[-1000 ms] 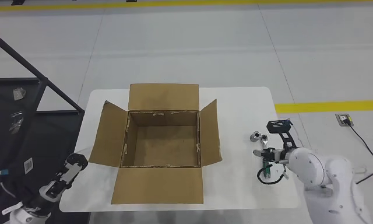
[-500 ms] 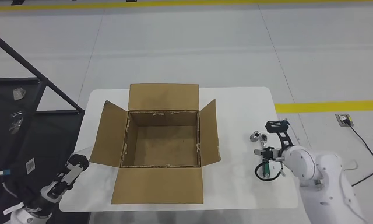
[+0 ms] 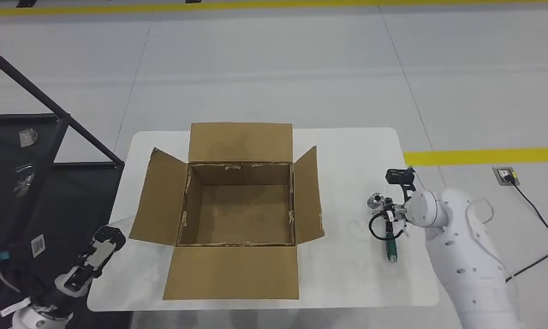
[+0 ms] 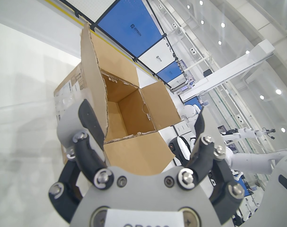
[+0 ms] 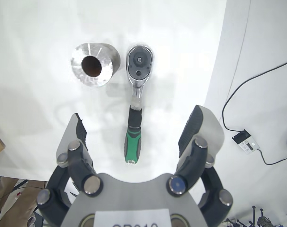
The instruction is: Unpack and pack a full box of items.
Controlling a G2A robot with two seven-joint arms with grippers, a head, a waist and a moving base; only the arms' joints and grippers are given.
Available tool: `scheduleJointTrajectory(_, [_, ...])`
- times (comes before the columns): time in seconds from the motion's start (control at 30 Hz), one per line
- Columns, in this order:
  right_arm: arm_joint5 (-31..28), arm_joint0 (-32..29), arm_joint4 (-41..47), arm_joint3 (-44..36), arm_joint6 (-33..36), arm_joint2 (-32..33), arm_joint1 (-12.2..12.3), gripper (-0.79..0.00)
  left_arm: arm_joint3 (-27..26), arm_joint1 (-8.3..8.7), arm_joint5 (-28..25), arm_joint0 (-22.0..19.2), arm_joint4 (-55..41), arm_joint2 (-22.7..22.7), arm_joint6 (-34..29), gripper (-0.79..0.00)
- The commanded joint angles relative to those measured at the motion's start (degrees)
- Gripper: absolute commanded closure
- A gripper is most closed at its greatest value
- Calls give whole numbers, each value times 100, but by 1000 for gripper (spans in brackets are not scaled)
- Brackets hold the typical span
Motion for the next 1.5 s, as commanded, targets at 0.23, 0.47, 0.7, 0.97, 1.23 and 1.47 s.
scheduleJointTrajectory(0.23, [-50, 219, 83, 549, -260, -177, -37, -369, 0, 0, 1, 0, 0, 0, 0, -785])
scheduleJointTrajectory(0.47, [-48, 268, 102, 693, -338, -293, -56, -354, 0, 0, 1, 0, 0, 0, 0, -785])
scheduleJointTrajectory(0.7, [23, 421, 78, 964, -331, -460, -94, -268, 0, 0, 1, 0, 0, 0, 0, -785])
scheduleJointTrajectory(0.97, [-72, 592, 252, 1355, -411, -470, -108, -68, 0, 0, 1, 0, 0, 0, 0, -785])
scheduleJointTrajectory(1.23, [-261, 487, 398, 869, -534, -107, 14, 0, 0, 0, 1, 0, 0, 0, 0, -785])
scheduleJointTrajectory(1.47, [-191, -674, 312, -2230, -162, 683, 245, 0, 0, 0, 1, 0, 0, 0, 0, -785])
